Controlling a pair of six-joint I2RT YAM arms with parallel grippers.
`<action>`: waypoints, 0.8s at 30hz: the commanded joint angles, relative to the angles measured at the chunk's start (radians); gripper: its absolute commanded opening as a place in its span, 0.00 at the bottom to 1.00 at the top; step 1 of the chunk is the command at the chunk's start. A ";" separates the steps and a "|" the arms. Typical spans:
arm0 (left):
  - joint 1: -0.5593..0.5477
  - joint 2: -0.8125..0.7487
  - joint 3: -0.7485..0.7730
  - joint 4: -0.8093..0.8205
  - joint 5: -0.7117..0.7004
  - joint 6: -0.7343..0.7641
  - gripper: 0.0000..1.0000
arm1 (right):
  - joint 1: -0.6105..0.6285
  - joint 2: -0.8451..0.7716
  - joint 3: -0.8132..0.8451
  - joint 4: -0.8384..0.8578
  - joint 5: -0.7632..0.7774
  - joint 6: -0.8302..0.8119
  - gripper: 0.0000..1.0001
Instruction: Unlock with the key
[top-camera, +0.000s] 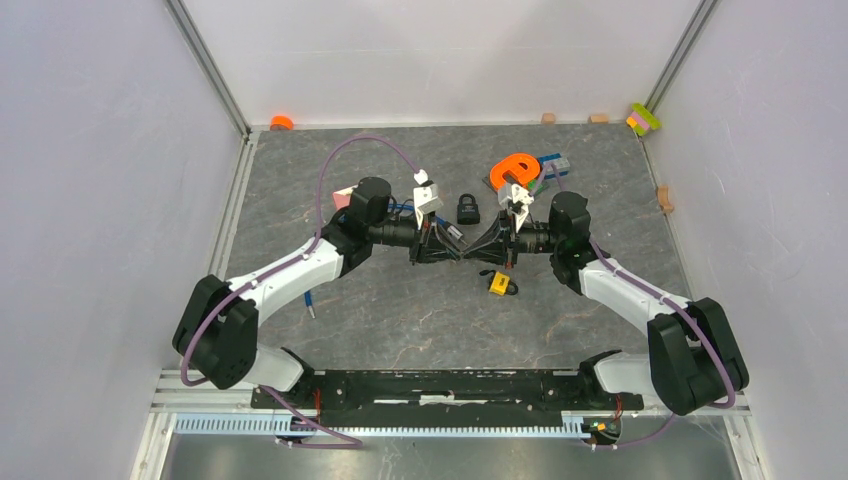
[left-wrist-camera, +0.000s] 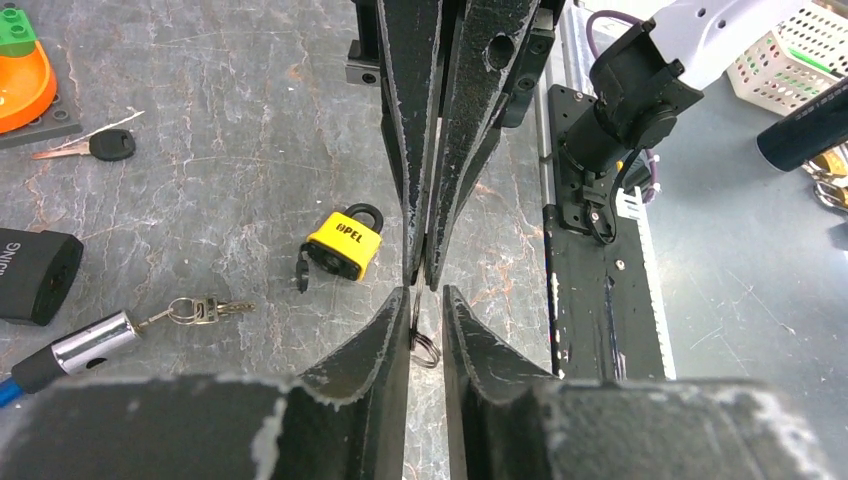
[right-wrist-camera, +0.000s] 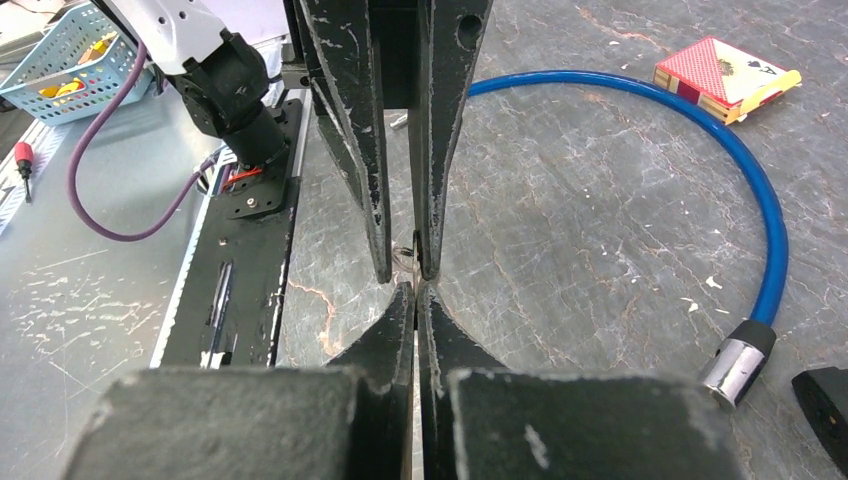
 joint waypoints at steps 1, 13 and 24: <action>0.004 0.005 0.004 0.052 0.025 -0.040 0.22 | -0.005 -0.014 -0.010 0.049 -0.017 0.008 0.00; 0.004 0.011 -0.001 0.052 0.035 -0.036 0.05 | -0.009 -0.012 -0.011 0.048 -0.011 0.010 0.00; 0.004 -0.035 -0.016 -0.009 -0.025 0.051 0.02 | -0.054 -0.027 -0.019 -0.031 0.051 -0.048 0.43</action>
